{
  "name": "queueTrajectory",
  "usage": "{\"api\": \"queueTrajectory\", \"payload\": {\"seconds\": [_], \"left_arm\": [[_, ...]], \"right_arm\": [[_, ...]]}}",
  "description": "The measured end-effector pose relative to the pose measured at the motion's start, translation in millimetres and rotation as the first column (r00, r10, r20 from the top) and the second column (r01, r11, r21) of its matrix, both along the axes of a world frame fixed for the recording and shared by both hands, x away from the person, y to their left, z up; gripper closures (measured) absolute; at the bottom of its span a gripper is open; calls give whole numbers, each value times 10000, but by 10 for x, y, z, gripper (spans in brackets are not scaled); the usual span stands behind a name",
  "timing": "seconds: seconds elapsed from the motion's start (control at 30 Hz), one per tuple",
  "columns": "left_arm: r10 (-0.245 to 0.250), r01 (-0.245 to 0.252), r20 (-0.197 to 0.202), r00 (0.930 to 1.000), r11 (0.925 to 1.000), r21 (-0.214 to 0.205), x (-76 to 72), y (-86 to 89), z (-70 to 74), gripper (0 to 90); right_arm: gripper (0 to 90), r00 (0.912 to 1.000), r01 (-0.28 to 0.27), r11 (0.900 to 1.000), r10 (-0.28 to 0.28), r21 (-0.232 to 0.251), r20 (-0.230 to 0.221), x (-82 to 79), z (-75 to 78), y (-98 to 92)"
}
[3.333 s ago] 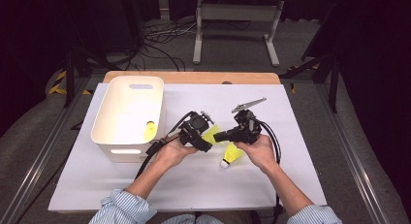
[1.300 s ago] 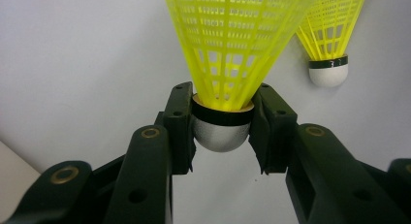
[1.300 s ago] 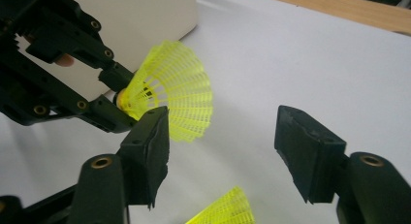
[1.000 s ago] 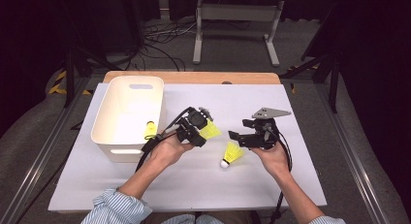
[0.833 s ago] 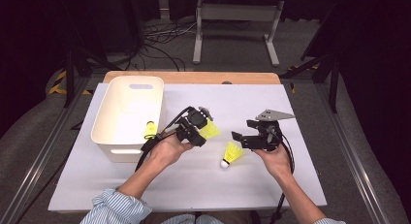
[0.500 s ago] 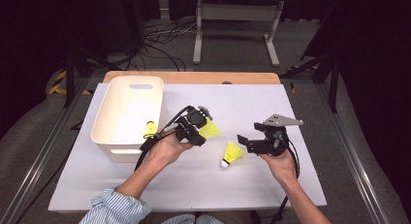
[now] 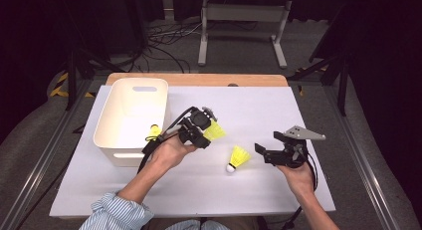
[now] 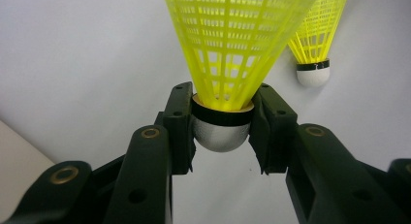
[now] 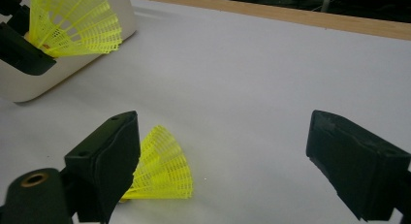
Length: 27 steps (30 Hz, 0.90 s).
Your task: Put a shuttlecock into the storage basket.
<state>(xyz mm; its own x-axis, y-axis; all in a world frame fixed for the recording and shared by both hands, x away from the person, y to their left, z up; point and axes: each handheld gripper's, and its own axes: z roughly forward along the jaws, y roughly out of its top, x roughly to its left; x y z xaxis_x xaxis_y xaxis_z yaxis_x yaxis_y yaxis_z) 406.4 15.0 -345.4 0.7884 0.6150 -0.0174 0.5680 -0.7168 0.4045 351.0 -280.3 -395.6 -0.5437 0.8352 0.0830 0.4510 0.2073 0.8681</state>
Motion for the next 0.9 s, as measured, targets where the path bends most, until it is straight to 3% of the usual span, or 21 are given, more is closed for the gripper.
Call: {"api": "queueTrajectory", "payload": {"seconds": [0.37,0.53,0.9], "left_arm": [[103,-103,171,9998,9999,-52,-4,14,94,645],[172,-172,47,9998,9998,-130,17,35,114,646],[483,-487,-103,9988,9981,-383,60,112,180,645]], "right_arm": [[116,9990,272,9986,-288,442,354,-178,-113,-152],[113,9979,468,9974,-490,545,412,-233,-178,-211],[109,9964,672,9969,-692,417,486,-376,-327,-302]]}}
